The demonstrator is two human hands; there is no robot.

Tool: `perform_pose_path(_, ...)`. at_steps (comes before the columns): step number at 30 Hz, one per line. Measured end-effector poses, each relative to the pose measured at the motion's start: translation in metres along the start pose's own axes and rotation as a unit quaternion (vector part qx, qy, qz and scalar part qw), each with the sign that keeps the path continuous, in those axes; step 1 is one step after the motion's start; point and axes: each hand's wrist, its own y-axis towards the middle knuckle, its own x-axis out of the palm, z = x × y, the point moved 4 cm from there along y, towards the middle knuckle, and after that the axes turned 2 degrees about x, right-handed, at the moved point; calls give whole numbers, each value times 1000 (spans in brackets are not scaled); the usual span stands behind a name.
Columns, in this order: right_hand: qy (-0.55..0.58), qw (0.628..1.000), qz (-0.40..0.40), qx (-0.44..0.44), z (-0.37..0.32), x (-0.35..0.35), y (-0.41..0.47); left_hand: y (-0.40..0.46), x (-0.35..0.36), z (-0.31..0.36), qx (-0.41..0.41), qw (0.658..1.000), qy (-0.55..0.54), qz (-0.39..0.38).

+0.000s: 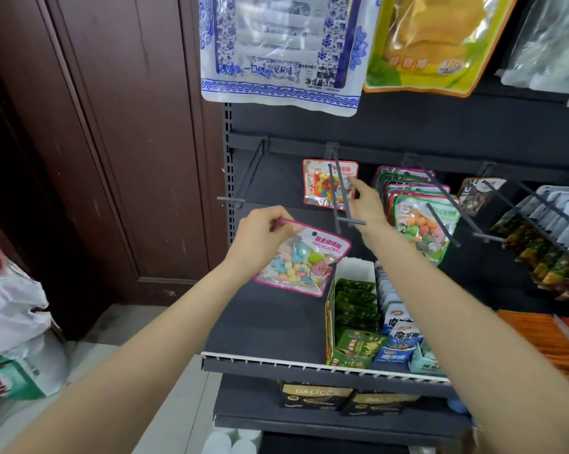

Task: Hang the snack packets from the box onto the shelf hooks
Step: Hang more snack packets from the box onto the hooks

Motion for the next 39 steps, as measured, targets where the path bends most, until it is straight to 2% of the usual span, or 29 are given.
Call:
perform_pose_path(4, 49, 997, 35, -42, 16, -35, -83, -13, 24, 14, -3, 998, -57, -26)
perform_pose_path(7, 29, 994, 54, -86, 35, -64, -128, -23, 54, 30, -14, 994, -94, -49)
perform_pose_path(11, 19, 991, 43, -123, 63, -99, -157, -35, 96, 50, -40, 985, -150, -73)
perform_pose_path(15, -20, 989, 59, -137, 71, -138, -161, -35, 123, 75, -40, 979, -191, -61)
perform_pose_path(17, -23, 989, 76, -125, 72, -155, -155, -36, 131, 87, -35, 983, -171, -63)
perform_pose_path(22, -31, 988, 100, -114, 73, -171, -138, -46, 142, 110, 86, 987, -46, -129)
perform_pose_path(28, -47, 989, 82, -113, 76, -167, -129, -43, 147, 108, 77, 990, 11, -119)
perform_pose_path(39, -62, 986, 107, -116, 72, -164, -127, -34, 154, 96, 71, 992, 21, -107)
